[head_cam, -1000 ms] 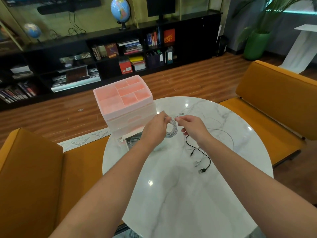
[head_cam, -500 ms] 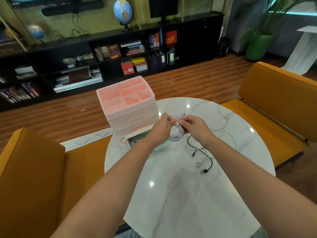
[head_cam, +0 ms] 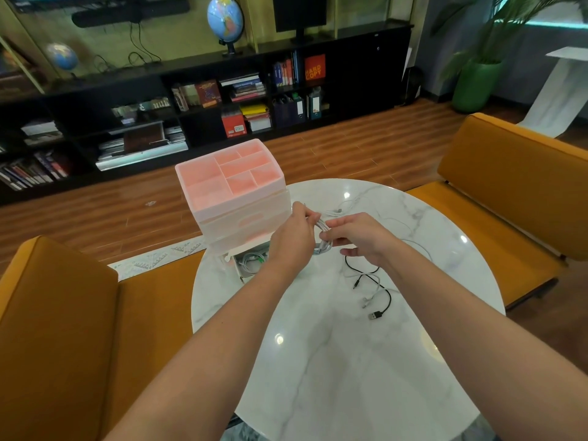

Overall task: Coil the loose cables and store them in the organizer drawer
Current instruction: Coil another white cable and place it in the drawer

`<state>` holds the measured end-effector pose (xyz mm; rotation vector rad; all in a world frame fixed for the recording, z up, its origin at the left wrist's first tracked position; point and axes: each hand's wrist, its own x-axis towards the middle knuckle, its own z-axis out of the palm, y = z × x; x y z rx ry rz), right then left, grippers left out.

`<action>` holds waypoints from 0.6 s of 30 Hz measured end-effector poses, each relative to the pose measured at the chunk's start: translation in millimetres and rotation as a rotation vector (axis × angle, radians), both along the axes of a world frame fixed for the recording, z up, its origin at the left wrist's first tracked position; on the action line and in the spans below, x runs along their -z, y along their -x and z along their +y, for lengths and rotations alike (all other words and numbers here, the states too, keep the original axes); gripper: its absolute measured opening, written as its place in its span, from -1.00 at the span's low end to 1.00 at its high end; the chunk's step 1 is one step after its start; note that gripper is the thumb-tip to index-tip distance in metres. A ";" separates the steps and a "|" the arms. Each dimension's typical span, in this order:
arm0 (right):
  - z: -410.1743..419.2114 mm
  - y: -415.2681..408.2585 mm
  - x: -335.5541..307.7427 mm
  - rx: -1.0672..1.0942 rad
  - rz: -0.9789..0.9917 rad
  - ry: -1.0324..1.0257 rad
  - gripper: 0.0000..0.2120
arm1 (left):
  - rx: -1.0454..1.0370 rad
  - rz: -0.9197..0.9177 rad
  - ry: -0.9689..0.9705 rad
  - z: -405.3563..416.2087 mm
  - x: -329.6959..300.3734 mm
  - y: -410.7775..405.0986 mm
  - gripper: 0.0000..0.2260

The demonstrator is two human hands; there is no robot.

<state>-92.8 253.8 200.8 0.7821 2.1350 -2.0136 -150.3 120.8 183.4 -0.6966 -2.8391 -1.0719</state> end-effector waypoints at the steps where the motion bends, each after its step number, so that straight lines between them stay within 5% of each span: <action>1: -0.5 0.9 -1.9 -0.008 -0.010 0.027 -0.76 | -0.014 0.003 -0.014 0.2 -0.1 -0.5 -0.85; 7: -8.9 4.8 -1.4 -0.041 0.066 0.160 -0.76 | -0.100 -0.144 -0.198 9.4 1.3 4.5 -0.89; 12: -8.3 6.0 15.7 0.004 0.145 0.191 -0.67 | -0.043 -0.629 -0.397 5.3 -0.4 15.5 -0.86; 15: -3.3 6.5 17.4 0.040 0.158 0.202 -0.73 | 0.028 -0.845 -0.496 -5.7 -1.6 21.3 -0.63; 18: -0.3 9.3 19.6 0.076 0.159 0.237 -0.71 | 0.086 -0.816 -0.437 -10.7 0.7 21.4 -0.47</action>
